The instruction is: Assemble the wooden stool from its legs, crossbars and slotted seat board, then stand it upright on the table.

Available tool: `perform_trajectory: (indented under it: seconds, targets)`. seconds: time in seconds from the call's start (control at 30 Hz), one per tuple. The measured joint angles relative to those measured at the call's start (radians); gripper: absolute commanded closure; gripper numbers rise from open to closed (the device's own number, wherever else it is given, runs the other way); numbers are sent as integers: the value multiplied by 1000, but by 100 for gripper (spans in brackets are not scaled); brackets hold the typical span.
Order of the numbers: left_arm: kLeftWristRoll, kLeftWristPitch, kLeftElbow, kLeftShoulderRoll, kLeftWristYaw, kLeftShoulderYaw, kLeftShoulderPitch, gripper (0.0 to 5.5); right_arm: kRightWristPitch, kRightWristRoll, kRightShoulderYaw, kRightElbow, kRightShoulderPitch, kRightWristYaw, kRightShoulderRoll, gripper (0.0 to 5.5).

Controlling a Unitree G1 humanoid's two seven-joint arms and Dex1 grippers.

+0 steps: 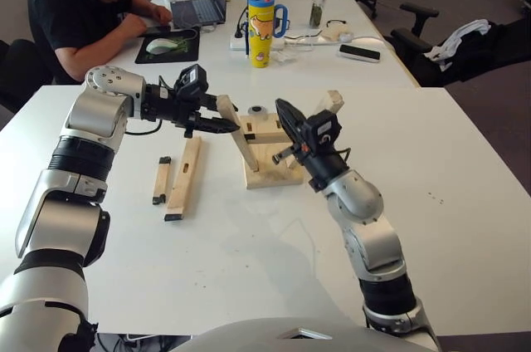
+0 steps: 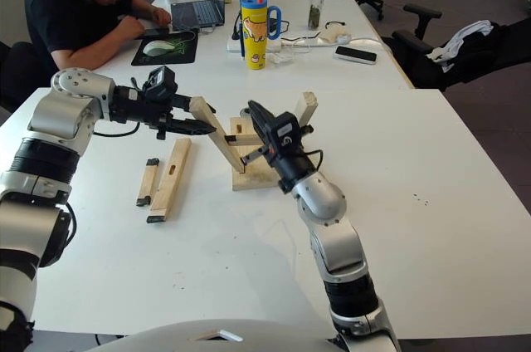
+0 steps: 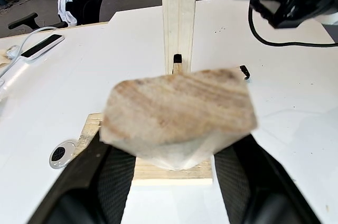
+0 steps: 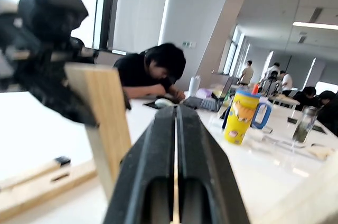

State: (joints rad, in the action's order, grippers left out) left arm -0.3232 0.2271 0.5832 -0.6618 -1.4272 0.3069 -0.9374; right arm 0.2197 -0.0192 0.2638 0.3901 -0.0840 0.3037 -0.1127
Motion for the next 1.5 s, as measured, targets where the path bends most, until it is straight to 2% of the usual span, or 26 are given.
perform_trajectory:
  seconds: [0.17,0.33,0.5,0.53,0.8,0.87,0.93,1.0,1.1,1.13,1.17,1.27,1.33,1.43,1.5]
  targets:
    - [10,-28,51,16,-28,-9,-19,343,50,14,58,-157,37,28,-24,550]
    - [11,-31,69,31,-28,-29,-18,343,86,-9,3,-312,26,-43,62,550]
    - [10,-21,56,46,-16,-62,6,343,148,15,-10,-425,-27,-81,77,550]
    - [10,-20,52,47,-11,-67,11,306,161,16,-9,-430,-35,-84,78,550]
    - [51,78,8,30,19,-95,138,188,252,49,18,-401,-73,-80,68,550]
    - [39,106,-51,-10,17,-134,152,186,259,48,19,-389,-71,-76,68,550]
    - [7,149,-94,-45,19,-184,175,208,262,47,20,-384,-70,-74,68,550]
    - [-76,241,-129,-60,43,-282,189,238,262,47,20,-382,-69,-73,67,550]
    - [-291,407,-170,-44,169,-512,141,286,262,47,19,-378,-65,-73,66,550]
    - [-329,427,-180,-38,198,-553,115,301,261,46,19,-378,-65,-73,65,550]
    - [-426,480,-214,-5,273,-631,75,313,261,44,18,-377,-64,-72,64,550]
    - [-613,556,-305,105,460,-750,8,357,260,42,19,-377,-63,-69,61,550]
    - [-710,576,-372,181,579,-792,-19,378,260,42,21,-379,-65,-61,61,550]
    - [-788,568,-426,249,711,-826,-41,436,259,42,25,-380,-66,-58,60,550]
    - [-751,556,-463,265,748,-767,-36,473,259,44,25,-379,-64,-58,57,550]
